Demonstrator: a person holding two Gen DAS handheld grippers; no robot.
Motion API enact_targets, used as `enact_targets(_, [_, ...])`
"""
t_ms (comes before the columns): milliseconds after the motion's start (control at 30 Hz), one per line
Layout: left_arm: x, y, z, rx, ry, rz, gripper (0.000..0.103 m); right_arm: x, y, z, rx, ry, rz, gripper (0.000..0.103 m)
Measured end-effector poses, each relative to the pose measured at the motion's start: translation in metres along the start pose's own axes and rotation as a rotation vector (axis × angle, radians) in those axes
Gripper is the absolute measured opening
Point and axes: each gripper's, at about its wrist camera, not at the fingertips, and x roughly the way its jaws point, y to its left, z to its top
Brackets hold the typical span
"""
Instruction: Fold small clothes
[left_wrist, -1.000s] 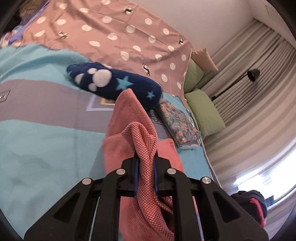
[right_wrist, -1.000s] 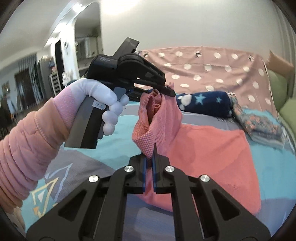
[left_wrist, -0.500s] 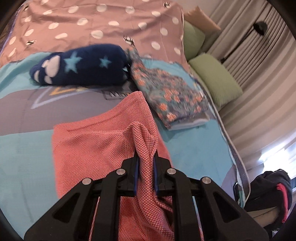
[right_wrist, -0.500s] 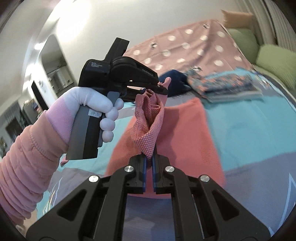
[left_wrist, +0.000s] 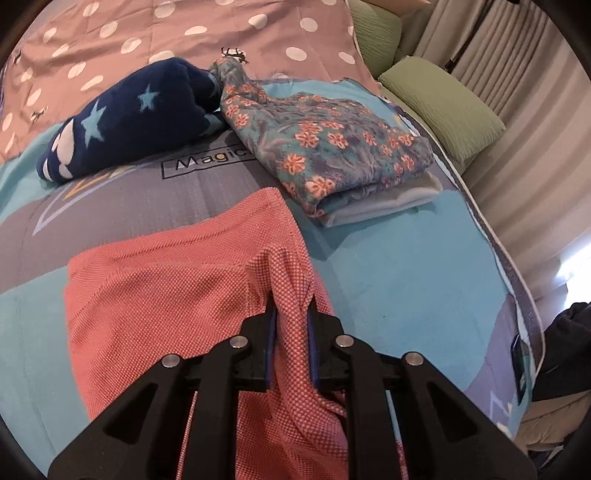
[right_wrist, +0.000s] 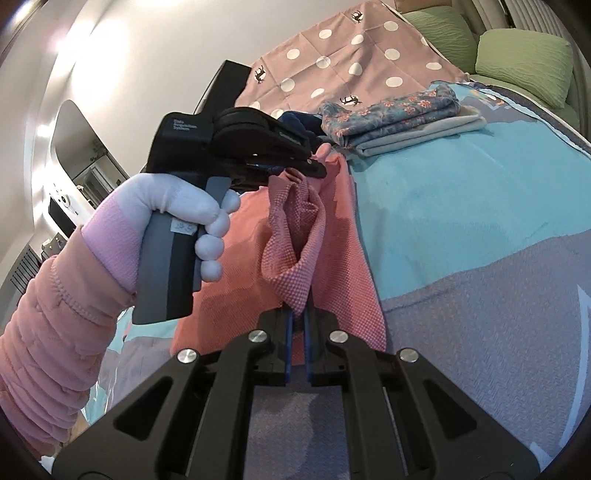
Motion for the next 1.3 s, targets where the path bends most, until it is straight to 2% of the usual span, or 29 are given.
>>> enact_targets(233, [0.000, -0.003, 0.000, 0.001, -0.002, -0.008, 0.016, 0.000, 0.002, 0.000, 0.001, 0.004, -0.006, 0.005])
enact_targets(433, [-0.009, -0.018, 0.002, 0.069, -0.039, -0.039, 0.023, 0.002, -0.001, -0.001, 0.010, 0.017, -0.014, 0.005])
enact_targets(500, [-0.016, -0.023, 0.002, 0.092, -0.061, -0.045, 0.031, 0.002, -0.003, -0.002, 0.017, 0.026, -0.019, 0.005])
enact_targets(700, [-0.053, -0.035, -0.011, 0.192, -0.144, -0.023, 0.044, 0.000, -0.007, -0.006, 0.036, 0.041, -0.036, 0.007])
enact_targets(833, [-0.079, -0.026, -0.036, 0.229, -0.164, -0.036, 0.045, -0.004, -0.011, -0.009, 0.046, 0.047, -0.039, 0.008])
enact_targets(933, [-0.102, -0.008, -0.070, 0.222, -0.178, -0.047, 0.046, -0.006, -0.013, -0.012, 0.056, 0.050, -0.033, 0.008])
enact_targets(1067, [-0.124, 0.015, -0.117, 0.203, -0.194, -0.024, 0.049, -0.007, -0.016, -0.013, 0.070, 0.058, -0.030, 0.008])
enact_targets(1233, [-0.136, 0.034, -0.176, 0.204, -0.190, 0.025, 0.054, -0.012, -0.018, -0.014, 0.079, 0.063, -0.038, 0.012])
enact_targets(1300, [-0.136, 0.041, -0.195, 0.192, -0.173, 0.036, 0.054, -0.014, -0.019, -0.013, 0.081, 0.063, -0.050, 0.022])
